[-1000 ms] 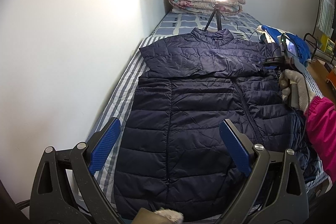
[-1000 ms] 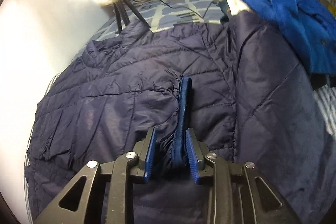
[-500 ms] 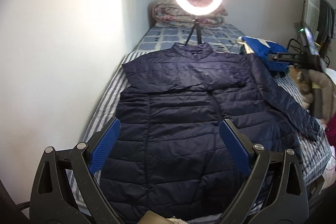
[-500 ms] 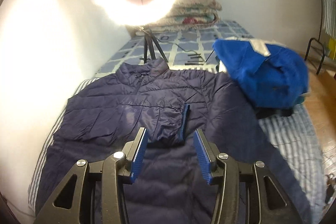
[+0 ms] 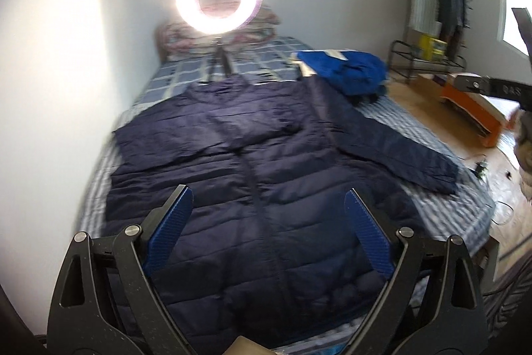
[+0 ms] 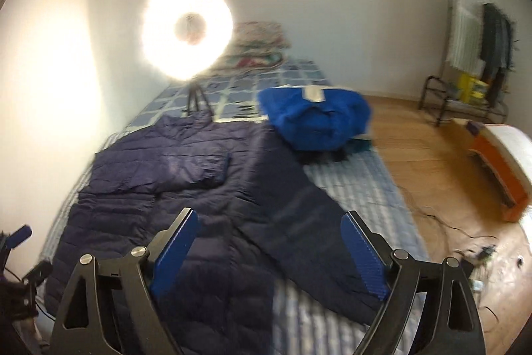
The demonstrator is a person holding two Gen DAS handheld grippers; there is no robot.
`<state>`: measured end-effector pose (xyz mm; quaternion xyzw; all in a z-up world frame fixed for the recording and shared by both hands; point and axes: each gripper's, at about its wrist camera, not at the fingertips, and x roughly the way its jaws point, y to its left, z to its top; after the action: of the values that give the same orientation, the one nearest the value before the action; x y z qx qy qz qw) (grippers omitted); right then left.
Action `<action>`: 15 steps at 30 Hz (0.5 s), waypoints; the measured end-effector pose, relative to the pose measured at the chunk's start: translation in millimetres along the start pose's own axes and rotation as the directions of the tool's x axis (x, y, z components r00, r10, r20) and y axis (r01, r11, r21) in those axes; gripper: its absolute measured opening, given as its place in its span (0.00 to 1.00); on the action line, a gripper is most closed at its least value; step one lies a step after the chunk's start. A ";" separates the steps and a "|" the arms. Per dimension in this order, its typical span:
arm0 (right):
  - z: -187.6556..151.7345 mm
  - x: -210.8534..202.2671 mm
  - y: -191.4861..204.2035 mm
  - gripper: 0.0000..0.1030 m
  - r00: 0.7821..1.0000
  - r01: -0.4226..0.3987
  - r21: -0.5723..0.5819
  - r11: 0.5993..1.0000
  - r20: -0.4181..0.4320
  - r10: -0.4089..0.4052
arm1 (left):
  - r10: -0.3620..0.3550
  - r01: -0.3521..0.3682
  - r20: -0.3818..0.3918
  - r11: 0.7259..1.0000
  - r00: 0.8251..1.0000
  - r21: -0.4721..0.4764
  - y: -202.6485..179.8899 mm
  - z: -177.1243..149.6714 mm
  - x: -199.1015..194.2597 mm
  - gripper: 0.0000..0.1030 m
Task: Fold large clothes
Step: 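Move the left tool to the other sleeve's cuff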
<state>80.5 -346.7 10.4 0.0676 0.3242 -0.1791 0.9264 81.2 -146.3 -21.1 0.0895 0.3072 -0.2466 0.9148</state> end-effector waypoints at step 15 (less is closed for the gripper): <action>-71.7 -40.9 -123.4 0.89 0.966 0.258 0.271 0.927 -0.072 -0.248 | -0.315 0.343 -0.149 0.908 0.938 0.242 -162.9 -4.2 47.0 0.83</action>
<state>-36.9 -432.0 -21.2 0.1580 0.3186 -0.3393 0.8708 28.9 -304.1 -55.0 0.1707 0.3304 -0.4309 0.8222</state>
